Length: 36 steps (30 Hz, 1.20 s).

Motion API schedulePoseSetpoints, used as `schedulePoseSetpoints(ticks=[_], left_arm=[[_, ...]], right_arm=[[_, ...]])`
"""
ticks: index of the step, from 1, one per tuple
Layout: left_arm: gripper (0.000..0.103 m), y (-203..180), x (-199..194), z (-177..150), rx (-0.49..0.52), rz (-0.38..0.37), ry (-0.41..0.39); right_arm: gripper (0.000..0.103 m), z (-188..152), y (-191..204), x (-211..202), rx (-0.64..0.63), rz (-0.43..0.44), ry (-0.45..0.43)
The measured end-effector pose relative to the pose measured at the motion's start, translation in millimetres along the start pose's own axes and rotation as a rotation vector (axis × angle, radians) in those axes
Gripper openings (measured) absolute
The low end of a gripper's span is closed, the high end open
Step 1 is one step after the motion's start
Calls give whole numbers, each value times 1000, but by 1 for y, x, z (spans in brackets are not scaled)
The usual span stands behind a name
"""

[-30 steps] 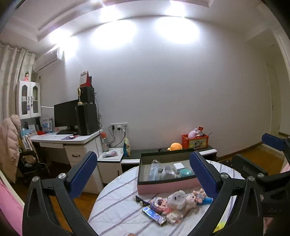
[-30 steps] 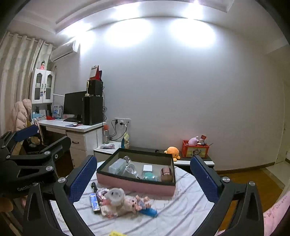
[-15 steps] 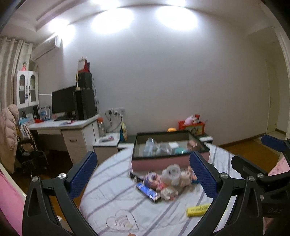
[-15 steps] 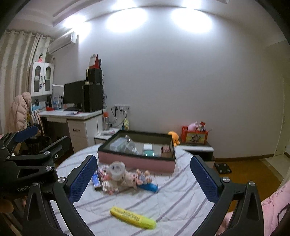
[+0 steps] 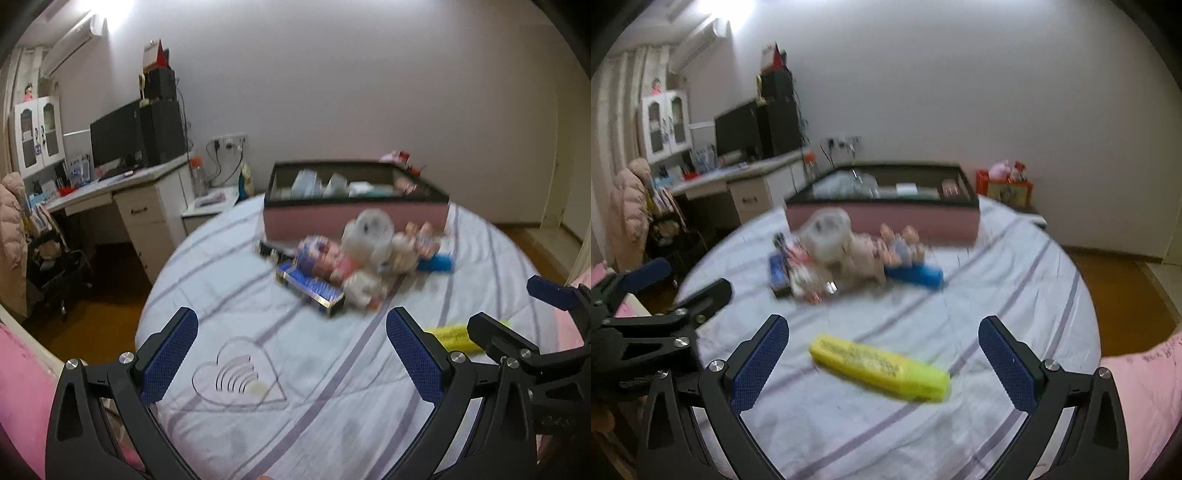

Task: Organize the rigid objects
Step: 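Grasp the yellow highlighter with the right tool while the left tool grasps the blue-gold box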

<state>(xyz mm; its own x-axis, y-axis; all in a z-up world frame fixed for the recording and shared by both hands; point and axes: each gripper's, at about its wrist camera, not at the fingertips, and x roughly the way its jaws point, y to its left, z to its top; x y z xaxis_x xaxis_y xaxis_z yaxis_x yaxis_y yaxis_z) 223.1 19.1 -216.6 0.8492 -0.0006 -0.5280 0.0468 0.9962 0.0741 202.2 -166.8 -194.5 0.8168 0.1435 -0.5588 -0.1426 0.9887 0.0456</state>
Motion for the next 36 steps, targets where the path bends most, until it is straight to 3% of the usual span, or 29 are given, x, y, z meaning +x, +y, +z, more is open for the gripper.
schedulePoseSetpoints(ticks=[6, 14, 17, 19, 20, 22, 24, 31, 36], left_arm=[[103, 1, 15, -16, 6, -29, 80], [103, 2, 20, -12, 10, -35, 90], [103, 4, 23, -11, 6, -37, 101], [103, 7, 25, -11, 0, -40, 110], [103, 8, 26, -11, -1, -44, 115], [103, 11, 28, -10, -10, -44, 122], [103, 12, 31, -8, -13, -40, 129], [103, 7, 51, 11, -16, -16, 161], [103, 0, 79, 20, -12, 11, 240]], right_arm=[[103, -11, -11, 20, -14, 3, 84], [101, -13, -23, 44, -79, 94, 184], [85, -10, -18, 51, -97, 114, 192], [65, -8, -15, 54, -110, 121, 194], [60, -5, -13, 56, -119, 116, 195], [35, -1, -12, 59, -124, 129, 198], [26, 2, -11, 61, -130, 120, 201], [26, 7, -21, 66, -80, 65, 204], [27, 9, -28, 70, -55, 93, 212]])
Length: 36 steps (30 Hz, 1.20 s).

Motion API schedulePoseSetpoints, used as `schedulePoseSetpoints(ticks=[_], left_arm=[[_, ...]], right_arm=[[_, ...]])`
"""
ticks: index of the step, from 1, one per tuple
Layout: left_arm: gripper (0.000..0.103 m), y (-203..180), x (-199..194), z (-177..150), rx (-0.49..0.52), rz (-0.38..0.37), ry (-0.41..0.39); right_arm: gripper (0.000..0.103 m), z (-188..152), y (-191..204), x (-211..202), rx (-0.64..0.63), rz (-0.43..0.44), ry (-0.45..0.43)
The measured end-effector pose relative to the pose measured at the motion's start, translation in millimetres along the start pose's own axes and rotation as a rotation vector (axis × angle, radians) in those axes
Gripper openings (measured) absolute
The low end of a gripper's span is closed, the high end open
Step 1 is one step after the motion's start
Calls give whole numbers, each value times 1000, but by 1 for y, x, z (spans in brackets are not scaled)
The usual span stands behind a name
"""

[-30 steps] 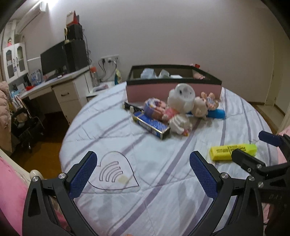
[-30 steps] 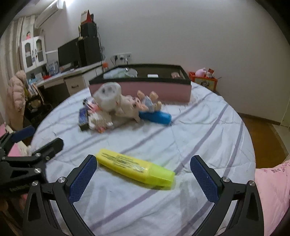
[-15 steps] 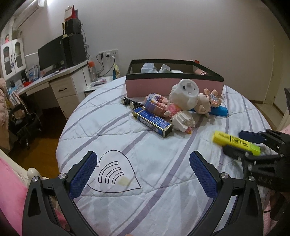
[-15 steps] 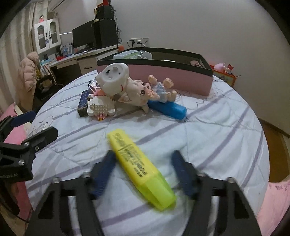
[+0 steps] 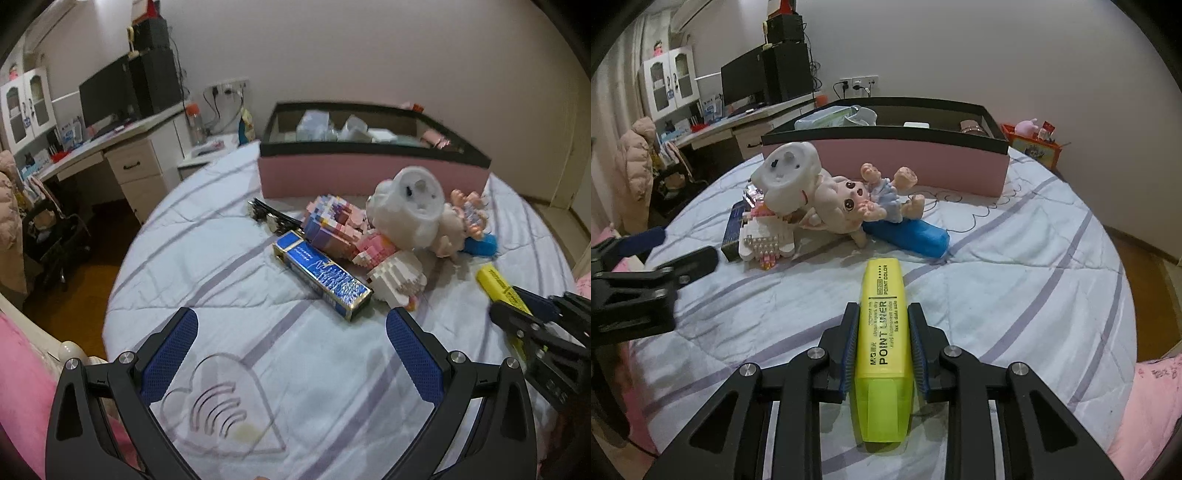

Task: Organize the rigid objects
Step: 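Grasp the yellow highlighter with the right tool while the left tool grasps the blue-gold box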

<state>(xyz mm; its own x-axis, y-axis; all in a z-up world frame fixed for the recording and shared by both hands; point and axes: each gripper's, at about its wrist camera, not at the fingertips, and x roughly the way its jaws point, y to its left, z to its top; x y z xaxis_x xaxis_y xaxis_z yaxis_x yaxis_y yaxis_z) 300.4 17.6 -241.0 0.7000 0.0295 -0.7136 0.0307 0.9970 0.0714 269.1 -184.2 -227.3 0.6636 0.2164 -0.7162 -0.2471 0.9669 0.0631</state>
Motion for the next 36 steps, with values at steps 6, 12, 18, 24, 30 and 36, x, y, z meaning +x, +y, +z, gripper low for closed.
schedulePoseSetpoints(ticks=[6, 12, 18, 24, 30, 36], left_arm=[[103, -6, 23, 9, -21, 11, 50], [103, 1, 35, 14, -59, 38, 81], [72, 14, 35, 13, -73, 31, 69], [24, 10, 24, 8, -5, -30, 43], [21, 12, 3, -12, 25, -62, 33], [21, 21, -12, -28, 12, -93, 24]], right_arm=[[27, 3, -4, 2, 7, 22, 4], [27, 4, -6, 4, 14, 39, 6], [27, 5, -7, 5, 17, 43, 6], [27, 5, -5, 5, 9, 32, 6], [27, -1, -2, -1, 26, -2, 3], [27, -7, 8, -8, 27, -3, 7]])
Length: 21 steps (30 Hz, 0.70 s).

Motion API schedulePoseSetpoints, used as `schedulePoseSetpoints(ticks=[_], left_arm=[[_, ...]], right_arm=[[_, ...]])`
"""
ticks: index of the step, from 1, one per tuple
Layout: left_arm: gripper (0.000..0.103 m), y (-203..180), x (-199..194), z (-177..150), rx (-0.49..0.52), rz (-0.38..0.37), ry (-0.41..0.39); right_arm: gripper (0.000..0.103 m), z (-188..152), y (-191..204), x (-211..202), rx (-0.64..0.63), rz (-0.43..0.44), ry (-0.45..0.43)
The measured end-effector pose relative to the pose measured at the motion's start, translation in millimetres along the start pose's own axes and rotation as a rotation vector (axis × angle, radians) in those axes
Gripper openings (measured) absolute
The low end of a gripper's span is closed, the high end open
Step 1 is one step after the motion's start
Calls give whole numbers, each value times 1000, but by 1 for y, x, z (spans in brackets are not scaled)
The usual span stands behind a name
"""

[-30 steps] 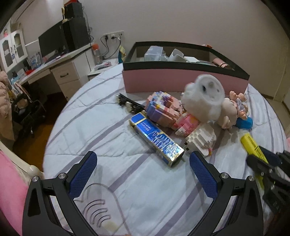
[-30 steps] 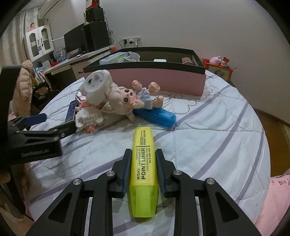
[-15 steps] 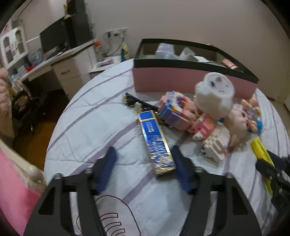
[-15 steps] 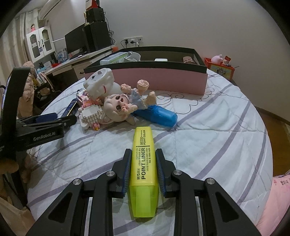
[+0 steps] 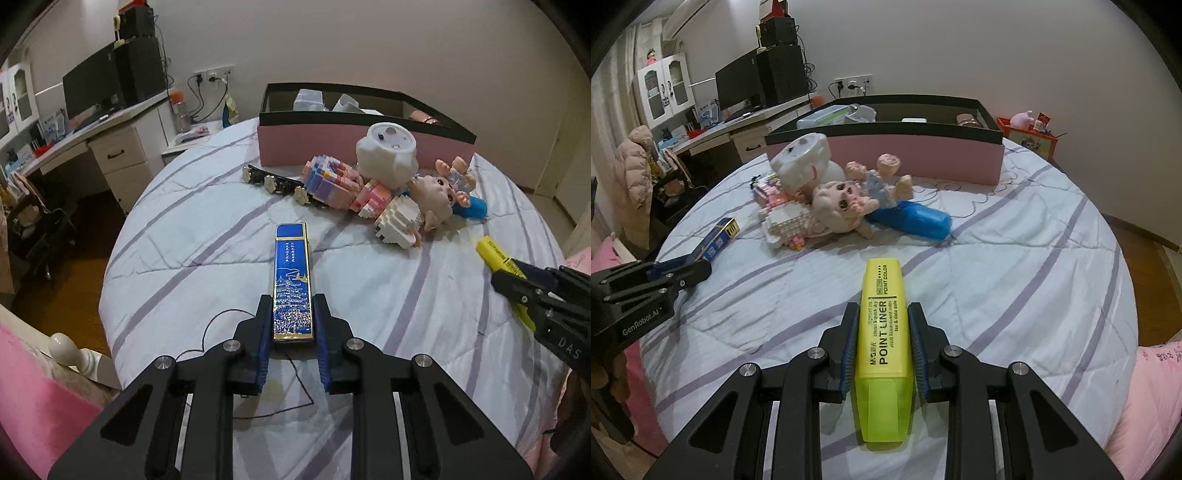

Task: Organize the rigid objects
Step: 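Grasp the yellow highlighter with the right tool while the left tool grasps the blue-gold box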

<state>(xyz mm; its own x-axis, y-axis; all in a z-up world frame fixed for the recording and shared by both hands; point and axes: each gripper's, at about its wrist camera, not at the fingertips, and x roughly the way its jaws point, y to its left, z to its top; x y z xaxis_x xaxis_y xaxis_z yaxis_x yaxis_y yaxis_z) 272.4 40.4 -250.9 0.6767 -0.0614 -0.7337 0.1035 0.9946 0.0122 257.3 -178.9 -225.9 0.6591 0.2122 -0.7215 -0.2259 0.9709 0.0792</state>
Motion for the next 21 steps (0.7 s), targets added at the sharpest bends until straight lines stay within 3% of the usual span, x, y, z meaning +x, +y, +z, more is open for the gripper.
schedulePoseSetpoints(ticks=[6, 9, 10, 13, 21], left_arm=[[28, 0, 10, 10, -34, -13, -4], [27, -3, 15, 12, -20, -2, -22], [20, -3, 16, 12, -20, -1, -28], [20, -1, 14, 13, -30, -16, -41], [20, -12, -17, 20, -15, -17, -128]], right_arm=[[27, 4, 9, 5, -6, -5, 2], [27, 7, 14, 8, -10, -8, 4], [27, 8, 16, 9, -12, -3, 6], [27, 10, 20, 10, -22, 3, -3], [27, 15, 24, -13, -22, 32, -105]])
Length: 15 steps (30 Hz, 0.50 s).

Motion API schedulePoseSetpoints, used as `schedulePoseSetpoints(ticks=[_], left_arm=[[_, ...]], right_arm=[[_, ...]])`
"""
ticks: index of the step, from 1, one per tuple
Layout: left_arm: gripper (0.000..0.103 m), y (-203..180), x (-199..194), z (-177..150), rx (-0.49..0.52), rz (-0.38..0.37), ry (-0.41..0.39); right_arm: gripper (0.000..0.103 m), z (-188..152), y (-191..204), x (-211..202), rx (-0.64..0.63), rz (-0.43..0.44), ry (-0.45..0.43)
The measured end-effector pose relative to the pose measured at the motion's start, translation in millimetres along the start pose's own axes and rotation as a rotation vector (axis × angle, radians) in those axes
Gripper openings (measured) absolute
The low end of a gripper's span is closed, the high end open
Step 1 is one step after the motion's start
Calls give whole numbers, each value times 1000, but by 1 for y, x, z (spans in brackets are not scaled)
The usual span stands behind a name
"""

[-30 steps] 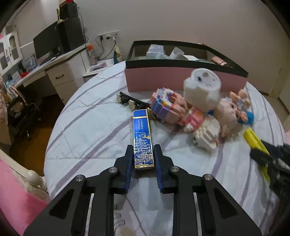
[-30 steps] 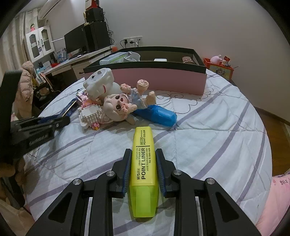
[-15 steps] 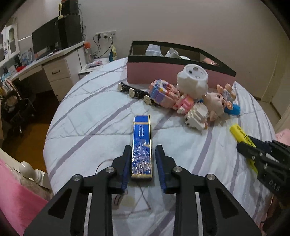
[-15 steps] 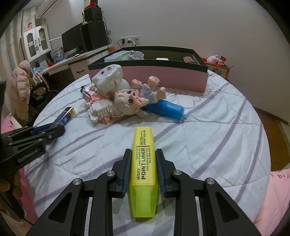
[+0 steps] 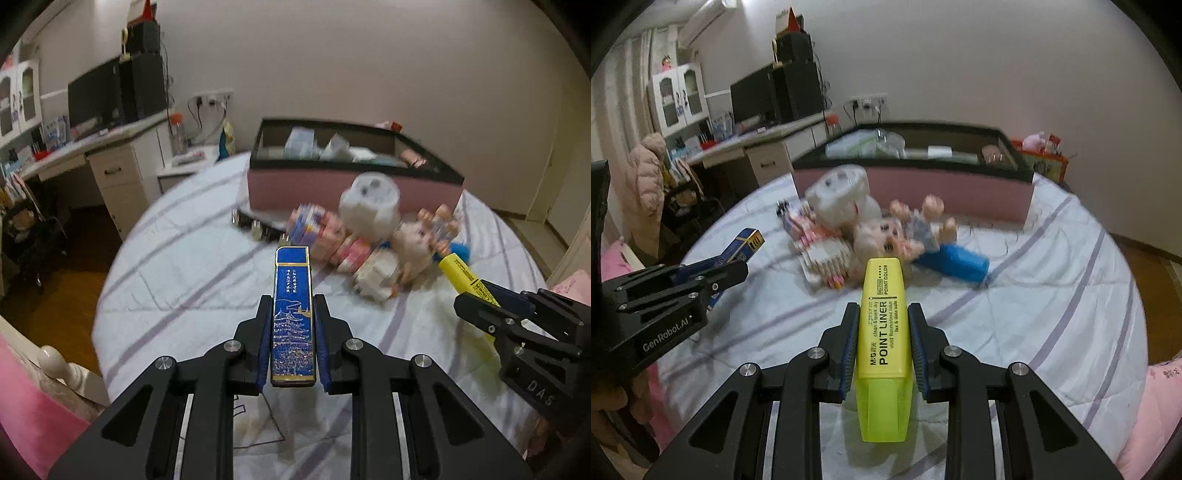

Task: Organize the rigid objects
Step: 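Grasp the yellow highlighter with the right tool while the left tool grasps the blue-gold box, then carry the yellow highlighter with the right tool while the left tool carries the blue box to the tray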

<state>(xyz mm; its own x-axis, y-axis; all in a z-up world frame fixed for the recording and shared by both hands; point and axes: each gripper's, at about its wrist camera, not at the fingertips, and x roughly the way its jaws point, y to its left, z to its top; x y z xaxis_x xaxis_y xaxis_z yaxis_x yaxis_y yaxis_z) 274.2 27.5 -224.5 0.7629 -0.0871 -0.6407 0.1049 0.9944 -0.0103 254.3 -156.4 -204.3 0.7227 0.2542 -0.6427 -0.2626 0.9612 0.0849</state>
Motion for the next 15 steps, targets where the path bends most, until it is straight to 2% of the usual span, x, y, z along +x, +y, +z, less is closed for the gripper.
schedulePoseSetpoints(ticks=[4, 9, 15], left_arm=[[21, -13, -25, 11, 32, 1, -87], [20, -26, -57, 28, 49, 6, -201], [20, -38, -93, 43, 69, -9, -322]], right_arm=[[27, 11, 4, -23, 0, 13, -78], [27, 29, 16, -65, -25, 12, -215], [27, 47, 24, -97, -51, -3, -319]])
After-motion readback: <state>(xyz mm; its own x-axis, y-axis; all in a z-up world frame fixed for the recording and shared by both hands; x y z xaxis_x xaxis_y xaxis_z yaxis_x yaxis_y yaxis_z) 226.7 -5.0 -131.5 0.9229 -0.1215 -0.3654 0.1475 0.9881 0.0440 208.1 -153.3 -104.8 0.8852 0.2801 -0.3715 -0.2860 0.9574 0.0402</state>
